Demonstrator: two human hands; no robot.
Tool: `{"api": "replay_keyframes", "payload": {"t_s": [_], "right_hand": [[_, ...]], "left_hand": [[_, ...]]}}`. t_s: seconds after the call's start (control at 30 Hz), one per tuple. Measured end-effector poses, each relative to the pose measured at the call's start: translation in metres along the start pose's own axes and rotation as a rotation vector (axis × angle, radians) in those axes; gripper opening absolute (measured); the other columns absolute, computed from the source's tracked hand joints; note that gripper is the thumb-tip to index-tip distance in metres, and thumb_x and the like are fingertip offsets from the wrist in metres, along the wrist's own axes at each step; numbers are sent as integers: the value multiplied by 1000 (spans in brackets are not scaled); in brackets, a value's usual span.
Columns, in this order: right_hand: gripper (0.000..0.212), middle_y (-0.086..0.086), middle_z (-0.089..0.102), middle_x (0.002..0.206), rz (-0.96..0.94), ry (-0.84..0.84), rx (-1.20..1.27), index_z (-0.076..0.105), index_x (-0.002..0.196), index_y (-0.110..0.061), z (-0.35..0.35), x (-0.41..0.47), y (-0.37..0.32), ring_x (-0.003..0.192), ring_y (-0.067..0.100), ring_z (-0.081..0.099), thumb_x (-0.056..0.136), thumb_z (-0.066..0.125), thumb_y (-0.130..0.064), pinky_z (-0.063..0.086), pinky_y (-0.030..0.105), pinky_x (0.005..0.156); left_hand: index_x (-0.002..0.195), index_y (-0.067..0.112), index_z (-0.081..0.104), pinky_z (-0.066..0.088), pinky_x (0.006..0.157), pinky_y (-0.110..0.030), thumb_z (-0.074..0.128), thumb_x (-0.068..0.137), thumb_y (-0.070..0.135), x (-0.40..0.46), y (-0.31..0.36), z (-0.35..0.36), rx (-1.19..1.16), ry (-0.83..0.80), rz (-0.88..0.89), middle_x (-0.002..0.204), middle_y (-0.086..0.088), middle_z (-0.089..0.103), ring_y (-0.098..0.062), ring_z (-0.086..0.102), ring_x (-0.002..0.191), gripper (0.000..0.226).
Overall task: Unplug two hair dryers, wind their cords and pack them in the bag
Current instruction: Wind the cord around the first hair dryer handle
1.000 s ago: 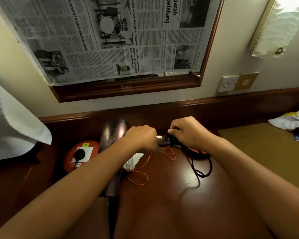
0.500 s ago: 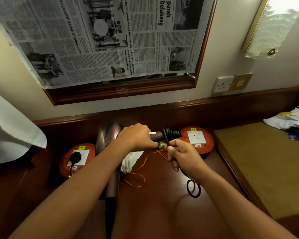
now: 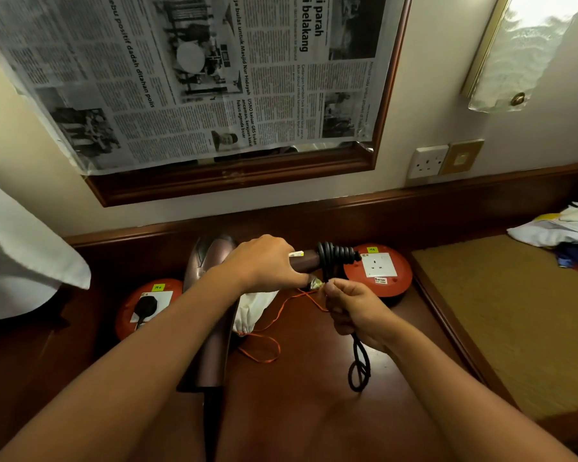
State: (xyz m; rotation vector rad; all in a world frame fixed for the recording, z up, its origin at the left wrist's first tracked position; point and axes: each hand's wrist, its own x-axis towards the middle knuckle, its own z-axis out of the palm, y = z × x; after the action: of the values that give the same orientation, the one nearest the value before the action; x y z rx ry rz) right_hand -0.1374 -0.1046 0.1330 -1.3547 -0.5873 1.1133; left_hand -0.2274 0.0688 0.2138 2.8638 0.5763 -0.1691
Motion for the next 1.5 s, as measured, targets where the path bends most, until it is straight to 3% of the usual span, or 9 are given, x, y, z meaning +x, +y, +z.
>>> {"api": "replay_keyframes", "payload": {"t_s": [0.2, 0.43, 0.63, 0.77, 0.87, 1.03, 1.2, 1.37, 1.5], "right_hand": [[35, -3, 27, 56, 12, -28, -56, 58, 60, -27, -5, 5, -5, 47, 10, 21, 90, 50, -44, 18, 24, 44], [26, -1, 39, 60, 50, -41, -104, 64, 74, -18, -19, 17, -17, 51, 11, 31, 96, 50, -15, 28, 26, 51], [37, -9, 55, 52, -77, 7, -698, 61, 64, -22, -34, 25, -46, 48, 6, 47, 81, 56, 10, 36, 22, 46], [5, 0, 69, 73, -99, 12, -756, 73, 85, -13, -26, 37, -74, 62, 6, 61, 84, 69, -11, 49, 20, 59], [6, -6, 66, 68, -160, -29, -856, 73, 87, -12, -21, 38, -95, 52, -1, 59, 81, 72, -13, 42, 11, 51], [4, -9, 65, 75, -255, -42, -1192, 73, 84, -18, -8, 36, -114, 68, 3, 59, 80, 73, -21, 40, 8, 60], [12, -1, 66, 79, -299, 23, -1369, 72, 89, -17, 7, 24, -108, 77, 17, 62, 88, 63, -25, 52, 29, 70], [24, 4, 64, 85, -275, 146, -1370, 61, 85, -15, 22, 5, -82, 81, 24, 60, 97, 42, -21, 48, 34, 68], [27, 4, 65, 95, -251, 249, -979, 60, 117, -15, 27, -8, -56, 76, 14, 56, 95, 45, -10, 40, 18, 57]], "left_hand": [[78, 23, 60, 47, 58, -31, 62, 74, 63, -4, 3, -5, -47, -41, 46, 69, 4, 61, -14, 59, 65, 40], [78, 23, 63, 45, 56, -30, 64, 74, 60, -8, 3, -5, -40, -76, 80, 67, 4, 61, -13, 58, 62, 37], [72, 26, 59, 46, 57, -30, 65, 73, 58, -14, 6, -5, -24, -93, 125, 67, 4, 63, -14, 60, 63, 32], [68, 27, 54, 45, 59, -30, 63, 73, 57, -17, 6, -4, 84, -93, 126, 66, 5, 59, -15, 58, 63, 32], [71, 24, 56, 43, 56, -30, 61, 75, 58, -16, 9, 0, 154, -105, 131, 65, 4, 57, -14, 54, 59, 34], [77, 20, 59, 40, 52, -28, 61, 74, 59, -10, 8, 8, 180, -112, 71, 69, 3, 56, -17, 56, 61, 39], [80, 22, 60, 41, 56, -29, 60, 74, 59, 2, 5, 14, 129, -132, -29, 74, 2, 57, -18, 57, 67, 37], [82, 21, 60, 41, 57, -29, 58, 73, 62, 9, -3, 19, 103, -106, -81, 72, 4, 56, -15, 56, 64, 42], [80, 19, 60, 41, 59, -29, 58, 75, 61, 12, -6, 17, 100, -51, -95, 68, 4, 53, -15, 53, 61, 42]]}}
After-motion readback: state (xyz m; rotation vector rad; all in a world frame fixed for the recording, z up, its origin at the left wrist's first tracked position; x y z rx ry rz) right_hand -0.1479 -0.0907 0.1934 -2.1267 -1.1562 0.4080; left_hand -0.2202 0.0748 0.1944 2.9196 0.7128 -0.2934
